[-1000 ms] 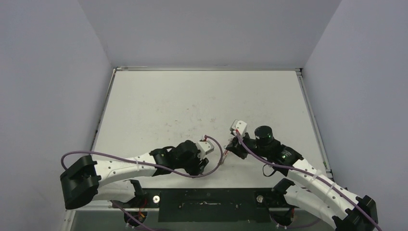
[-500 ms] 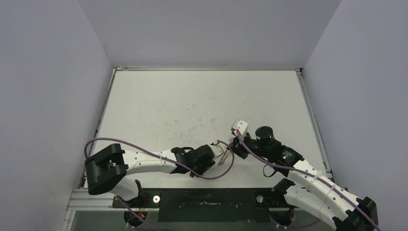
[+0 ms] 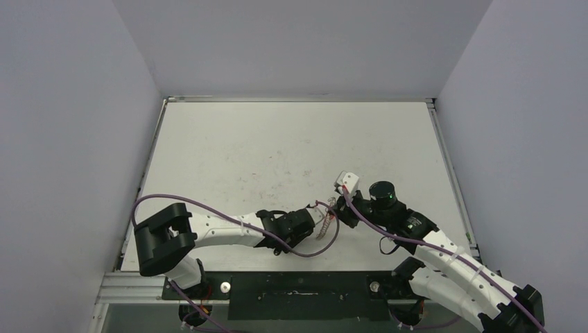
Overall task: Put the keys on the keyring
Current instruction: Pick up the key from the center of the board.
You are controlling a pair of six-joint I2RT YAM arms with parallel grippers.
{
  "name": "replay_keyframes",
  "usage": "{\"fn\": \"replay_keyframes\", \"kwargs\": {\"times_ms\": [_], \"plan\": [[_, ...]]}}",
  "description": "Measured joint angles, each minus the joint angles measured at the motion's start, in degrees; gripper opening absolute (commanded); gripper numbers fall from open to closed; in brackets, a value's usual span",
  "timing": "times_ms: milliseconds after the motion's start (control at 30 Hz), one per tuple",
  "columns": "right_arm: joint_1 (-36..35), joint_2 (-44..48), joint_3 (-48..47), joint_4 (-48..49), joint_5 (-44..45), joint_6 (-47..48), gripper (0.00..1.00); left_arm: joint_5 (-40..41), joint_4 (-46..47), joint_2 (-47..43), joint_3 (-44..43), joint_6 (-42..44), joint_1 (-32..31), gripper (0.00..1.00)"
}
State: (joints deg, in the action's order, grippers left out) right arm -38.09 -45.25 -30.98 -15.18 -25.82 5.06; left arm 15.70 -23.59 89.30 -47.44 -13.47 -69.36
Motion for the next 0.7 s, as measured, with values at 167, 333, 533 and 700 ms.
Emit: {"fn": "replay_keyframes", "kwargs": {"times_ms": [167, 333, 533, 700], "plan": [[0.28, 0.0, 0.0, 0.0, 0.04, 0.02, 0.0, 1.44, -2.47, 1.18, -1.7, -1.2, -0.28, 0.31], [0.28, 0.0, 0.0, 0.0, 0.07, 0.0, 0.0, 2.25, -5.05, 1.9, -2.73, -1.86, -0.85, 0.21], [0.28, 0.0, 0.0, 0.0, -0.02, 0.0, 0.0, 3.08, -7.21, 2.29, -3.19, -2.36, -1.18, 0.13], [0.28, -0.04, 0.02, 0.0, -0.09, 0.0, 0.0, 3.48, -8.15, 2.29, -3.19, -2.47, -1.2, 0.02]]}}
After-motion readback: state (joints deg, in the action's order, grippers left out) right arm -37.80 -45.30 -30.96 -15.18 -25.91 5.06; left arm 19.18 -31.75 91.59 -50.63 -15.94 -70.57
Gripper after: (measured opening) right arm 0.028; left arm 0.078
